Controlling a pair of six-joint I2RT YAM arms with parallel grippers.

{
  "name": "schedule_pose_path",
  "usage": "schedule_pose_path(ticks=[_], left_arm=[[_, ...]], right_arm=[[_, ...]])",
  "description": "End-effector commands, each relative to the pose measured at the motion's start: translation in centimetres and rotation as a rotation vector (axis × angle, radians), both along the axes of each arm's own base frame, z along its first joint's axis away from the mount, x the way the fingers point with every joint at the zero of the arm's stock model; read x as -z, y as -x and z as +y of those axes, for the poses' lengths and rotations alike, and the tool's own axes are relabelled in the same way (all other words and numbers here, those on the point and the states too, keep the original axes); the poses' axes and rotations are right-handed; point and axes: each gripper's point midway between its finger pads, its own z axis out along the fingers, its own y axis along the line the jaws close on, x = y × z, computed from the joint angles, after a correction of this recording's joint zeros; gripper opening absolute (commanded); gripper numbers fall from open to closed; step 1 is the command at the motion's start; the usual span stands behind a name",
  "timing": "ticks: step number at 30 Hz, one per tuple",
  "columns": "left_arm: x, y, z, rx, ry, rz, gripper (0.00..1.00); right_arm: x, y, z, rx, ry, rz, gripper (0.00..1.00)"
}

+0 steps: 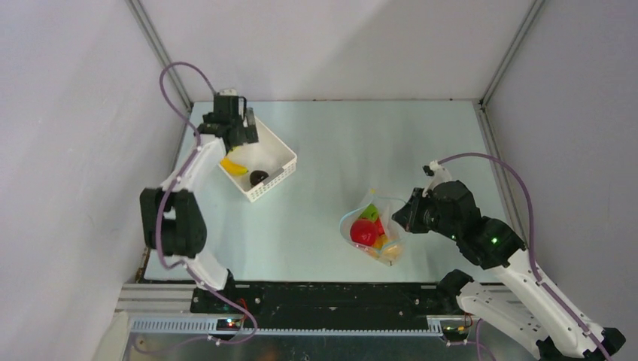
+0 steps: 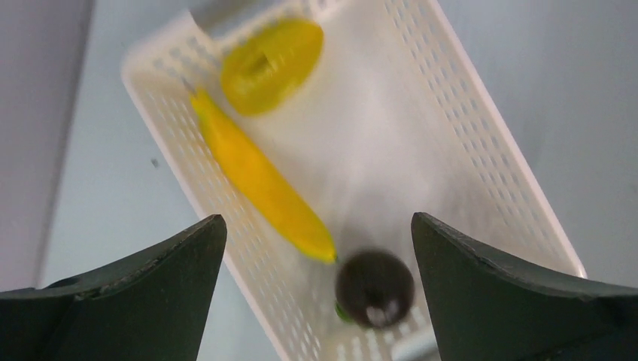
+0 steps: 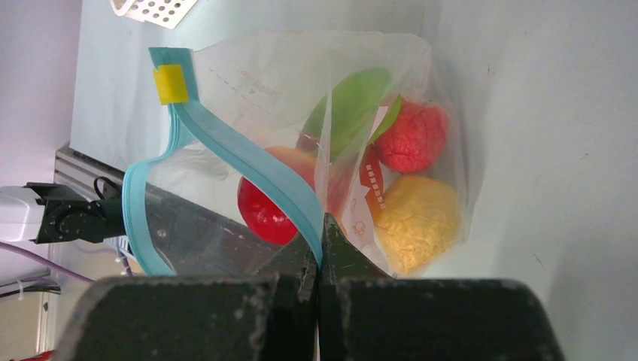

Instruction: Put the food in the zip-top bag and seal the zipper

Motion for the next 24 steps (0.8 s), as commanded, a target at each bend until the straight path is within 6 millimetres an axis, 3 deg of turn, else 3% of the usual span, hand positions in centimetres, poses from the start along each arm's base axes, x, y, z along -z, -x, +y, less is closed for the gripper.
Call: schedule_pose_path(ticks=[1,2,5,7,12,16,21,24], left_arm=[[-1.4,-5.9,4.2,0.043,-0.106,0.005,1.00],[-0.7,-7.2,4.2,0.085,-0.119,0.034,1.00],[1.9,-8.5,5.0,0.140,-0.187,0.114,1.00],[2.3,-9.0,5.0,0.170,-0.207,0.116,1.00],[3.3,-8.7,4.5,0.250,-0.233,0.109,1.00],[4.3,-8.8,5.9,0.243,-0.320,0.140,1.00],[7.1,-9.3,6.3,0.277,-0.355,0.226,0.98],[7.6,-9.8,5.9,0.300,-0.365,0.248,0.96]], right_arm=[[0.2,-0.3,-1.0,0.031,0.035,-0.015,0.00],[0.3,-0.5,-1.2,0.048,0.046,-0.019,0.00],[0.2,-1.0,-1.4,0.069,0.049,-0.027,0.00],[0.0,-1.4,-1.2,0.069,0.041,-0.035,0.00],[0.3,-2.1,-1.0,0.071,0.049,-0.029,0.00],[0.8,-2.5,-1.0,0.073,0.070,-0.001,0.00],[0.0,-3.0,-1.6,0.102,0.086,-0.018,0.00],[-0.6,-3.3,-1.8,0.115,0.087,-0.036,0.00]])
